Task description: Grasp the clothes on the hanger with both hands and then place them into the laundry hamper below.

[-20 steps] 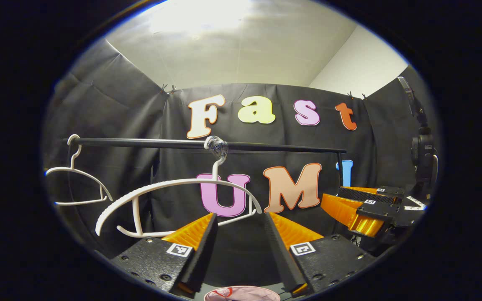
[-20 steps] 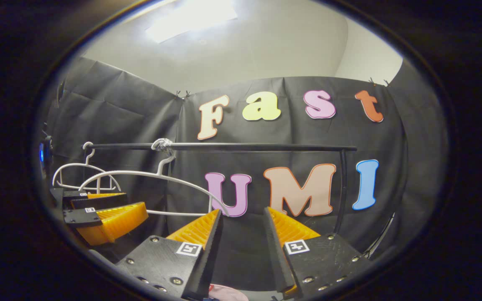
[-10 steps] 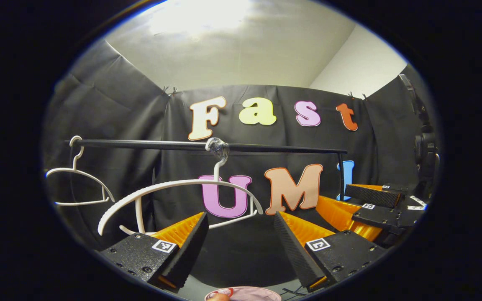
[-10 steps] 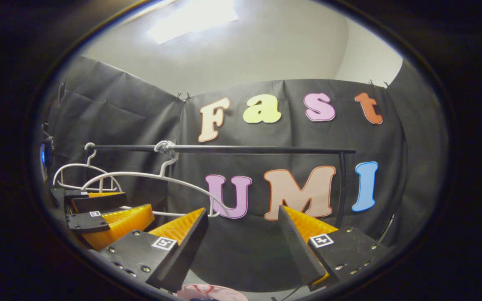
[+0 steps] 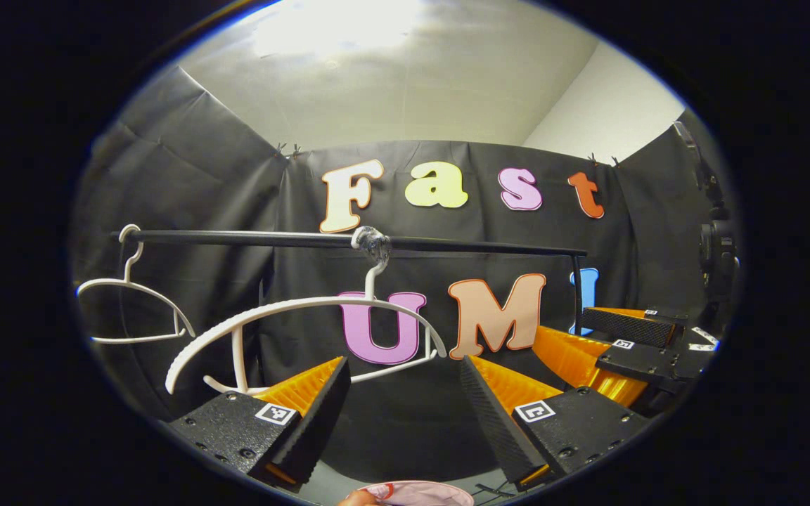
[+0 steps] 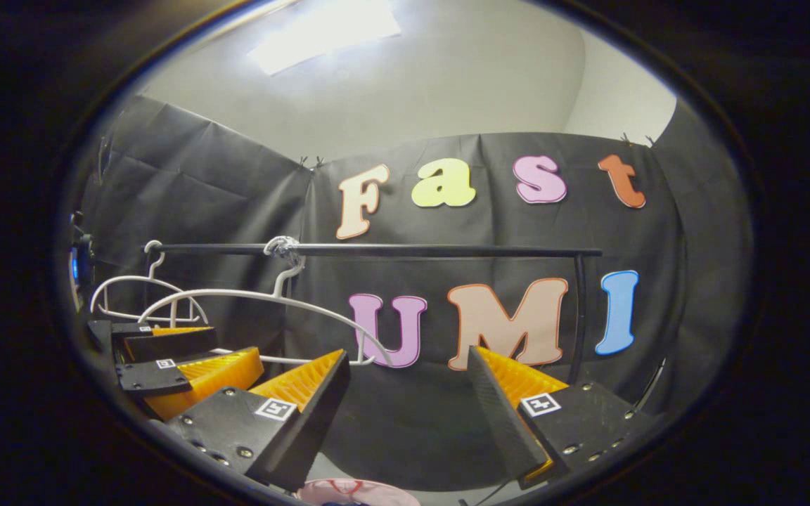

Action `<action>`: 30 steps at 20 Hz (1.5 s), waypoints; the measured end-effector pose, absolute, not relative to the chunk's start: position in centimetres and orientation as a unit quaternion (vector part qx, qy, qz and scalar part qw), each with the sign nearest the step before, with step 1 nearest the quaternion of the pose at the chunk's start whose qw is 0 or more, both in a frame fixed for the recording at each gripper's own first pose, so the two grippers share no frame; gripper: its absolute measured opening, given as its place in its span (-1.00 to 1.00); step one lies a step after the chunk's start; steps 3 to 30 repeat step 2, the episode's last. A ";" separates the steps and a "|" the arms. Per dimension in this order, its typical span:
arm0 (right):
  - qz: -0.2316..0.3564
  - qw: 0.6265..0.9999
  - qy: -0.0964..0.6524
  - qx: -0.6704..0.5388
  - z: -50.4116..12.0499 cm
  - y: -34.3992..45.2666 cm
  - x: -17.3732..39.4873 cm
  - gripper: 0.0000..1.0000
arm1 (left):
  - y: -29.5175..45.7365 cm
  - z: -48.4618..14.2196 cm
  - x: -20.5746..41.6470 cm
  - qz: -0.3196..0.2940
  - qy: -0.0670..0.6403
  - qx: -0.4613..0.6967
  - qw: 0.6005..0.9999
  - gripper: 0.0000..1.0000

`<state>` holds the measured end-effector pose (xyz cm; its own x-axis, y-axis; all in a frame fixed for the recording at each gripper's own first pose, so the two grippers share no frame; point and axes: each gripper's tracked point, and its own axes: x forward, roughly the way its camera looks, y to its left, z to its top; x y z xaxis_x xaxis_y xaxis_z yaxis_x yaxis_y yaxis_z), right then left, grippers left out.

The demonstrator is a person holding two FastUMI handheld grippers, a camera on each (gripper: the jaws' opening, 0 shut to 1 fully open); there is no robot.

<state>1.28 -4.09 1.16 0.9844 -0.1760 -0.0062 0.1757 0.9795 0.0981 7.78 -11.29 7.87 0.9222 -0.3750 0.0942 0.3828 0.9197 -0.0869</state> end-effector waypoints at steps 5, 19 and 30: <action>-0.091 0.995 -0.002 0.048 1.2 -4.2 1.2 0.99 | -11.4 7.8 7.8 -0.195 -0.037 -0.052 0.979 0.94; -0.091 0.995 -0.002 0.048 1.2 -4.2 1.2 0.99 | -11.4 7.8 7.8 -0.195 -0.037 -0.052 0.979 0.94; -0.091 0.995 -0.002 0.048 1.2 -4.2 1.2 0.99 | -11.4 7.8 7.8 -0.195 -0.037 -0.052 0.979 0.94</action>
